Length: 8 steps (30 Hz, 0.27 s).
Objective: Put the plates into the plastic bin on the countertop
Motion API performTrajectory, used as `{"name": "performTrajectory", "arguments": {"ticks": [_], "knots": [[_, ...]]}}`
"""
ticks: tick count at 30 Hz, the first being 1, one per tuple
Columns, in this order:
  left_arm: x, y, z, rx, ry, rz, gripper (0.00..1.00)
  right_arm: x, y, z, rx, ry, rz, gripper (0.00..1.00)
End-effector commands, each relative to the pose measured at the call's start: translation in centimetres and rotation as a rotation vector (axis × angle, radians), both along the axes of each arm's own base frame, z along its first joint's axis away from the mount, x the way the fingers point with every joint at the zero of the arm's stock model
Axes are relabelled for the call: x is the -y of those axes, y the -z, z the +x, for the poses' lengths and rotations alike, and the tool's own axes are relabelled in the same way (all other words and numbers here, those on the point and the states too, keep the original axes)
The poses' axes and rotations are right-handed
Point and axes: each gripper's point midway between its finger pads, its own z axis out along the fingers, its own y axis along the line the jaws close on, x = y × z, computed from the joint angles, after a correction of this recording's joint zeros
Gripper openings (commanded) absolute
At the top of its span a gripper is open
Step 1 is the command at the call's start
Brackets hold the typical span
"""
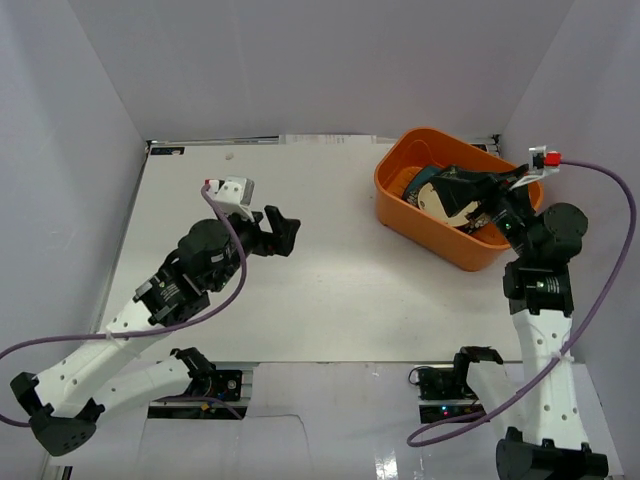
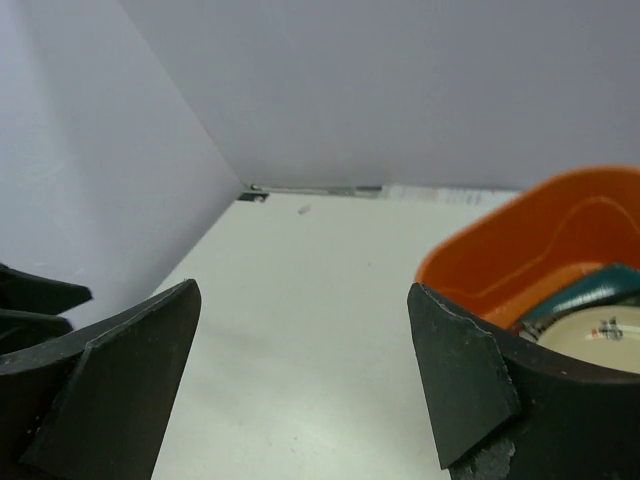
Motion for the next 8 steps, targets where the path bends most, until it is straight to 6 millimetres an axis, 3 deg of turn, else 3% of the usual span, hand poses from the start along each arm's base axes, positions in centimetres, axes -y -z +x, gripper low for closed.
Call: {"name": "performTrajectory", "arguments": {"ticks": [1,4,8], "knots": [[-3.6,0.6,-1.2,-0.016,-0.088,0.017,0.98,-1.2,-6.6,-3.8,0.244,-0.074,0.030,0.90],[-4.7,-0.7,-2.3,0.024,-0.083,-0.022,0.98,-0.7,-8.2,-4.9,0.310,-0.036,0.041,0.90],[-5.2,-2.9,-2.7,0.066,-0.080,-0.045,0.98,-0.2,-8.9,-4.9,0.322,0.000,0.051,0.90]]}}
